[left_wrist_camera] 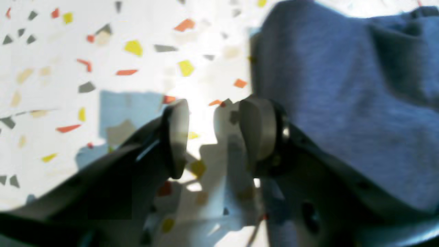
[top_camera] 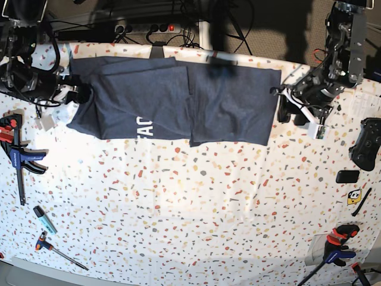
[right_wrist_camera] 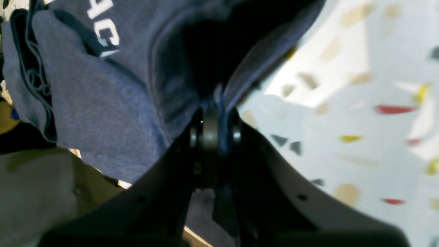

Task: Fold the T-shirt properly
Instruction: 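Release the left gripper and grasp the other strip end with the right gripper, then lift the strip end with the right gripper and fold it over the stack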

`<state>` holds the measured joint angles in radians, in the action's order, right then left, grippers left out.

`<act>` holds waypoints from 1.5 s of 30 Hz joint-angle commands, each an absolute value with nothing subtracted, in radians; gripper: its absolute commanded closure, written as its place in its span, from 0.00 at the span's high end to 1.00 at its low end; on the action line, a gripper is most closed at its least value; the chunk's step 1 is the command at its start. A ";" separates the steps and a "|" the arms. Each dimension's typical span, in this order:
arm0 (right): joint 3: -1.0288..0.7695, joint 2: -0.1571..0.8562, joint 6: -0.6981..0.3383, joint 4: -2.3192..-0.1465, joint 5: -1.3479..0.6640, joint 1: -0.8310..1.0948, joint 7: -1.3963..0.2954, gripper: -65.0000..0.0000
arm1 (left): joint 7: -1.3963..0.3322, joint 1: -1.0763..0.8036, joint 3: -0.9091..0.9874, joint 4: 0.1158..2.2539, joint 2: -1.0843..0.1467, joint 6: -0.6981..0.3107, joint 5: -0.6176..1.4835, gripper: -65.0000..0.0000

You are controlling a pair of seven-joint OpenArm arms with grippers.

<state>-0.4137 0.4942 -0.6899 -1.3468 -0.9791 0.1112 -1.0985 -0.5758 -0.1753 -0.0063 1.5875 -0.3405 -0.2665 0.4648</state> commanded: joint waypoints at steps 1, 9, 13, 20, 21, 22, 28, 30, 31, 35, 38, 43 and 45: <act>-0.428 0.522 -0.698 -1.376 -1.000 0.100 -1.094 0.00 | -0.552 -0.169 0.000 1.596 -0.350 -0.274 0.473 0.41; -0.428 0.419 -0.698 -1.615 -1.037 0.136 -1.143 0.00 | -0.543 -0.192 0.000 1.520 -0.349 -0.319 0.472 0.41; -0.411 0.289 -0.698 -1.776 -1.037 0.147 -1.143 0.00 | -0.522 -0.205 -0.001 1.480 -0.346 -0.361 0.473 0.41; -0.214 0.087 -0.698 -1.847 -0.949 0.146 -1.118 0.00 | -0.524 -0.208 -0.002 1.464 -0.344 -0.393 0.473 0.41; -0.179 0.060 -0.698 -1.847 -0.917 0.146 -1.097 0.00 | -0.526 -0.209 -0.002 1.464 -0.344 -0.398 0.473 0.41; -0.147 0.035 -0.698 -1.847 -0.884 0.144 -1.068 0.00 | -0.525 -0.211 -0.002 1.464 -0.344 -0.398 0.473 0.41; 0.007 -0.105 -0.698 -1.843 -0.645 0.138 -0.910 0.00 | -0.526 -0.222 -0.002 1.464 -0.345 -0.398 0.472 0.41; 0.051 -0.147 -0.698 -1.834 -0.588 0.131 -0.886 0.00 | -0.526 -0.224 -0.002 1.464 -0.344 -0.398 0.472 0.41; 0.073 -0.157 -0.698 -1.830 -0.570 0.128 -0.875 0.00 | -0.526 -0.224 -0.002 1.464 -0.344 -0.398 0.472 0.41; 0.154 -0.157 -0.698 -1.808 -0.487 0.113 -0.828 0.00 | -0.525 -0.231 -0.002 1.465 -0.345 -0.398 0.472 0.41; 0.204 -0.157 -0.690 -1.774 -0.466 0.096 -0.807 0.00 | -0.527 -0.233 -0.002 1.465 -0.346 -0.398 0.472 0.41; 0.229 -0.157 -0.669 -1.712 -0.468 0.069 -0.776 0.00 | -0.525 -0.233 -0.002 1.465 -0.347 -0.398 0.472 0.41; 0.229 -0.157 -0.669 -1.694 -0.482 0.064 -0.759 0.12 | -0.522 -0.233 -0.002 1.465 -0.349 -0.398 0.472 0.41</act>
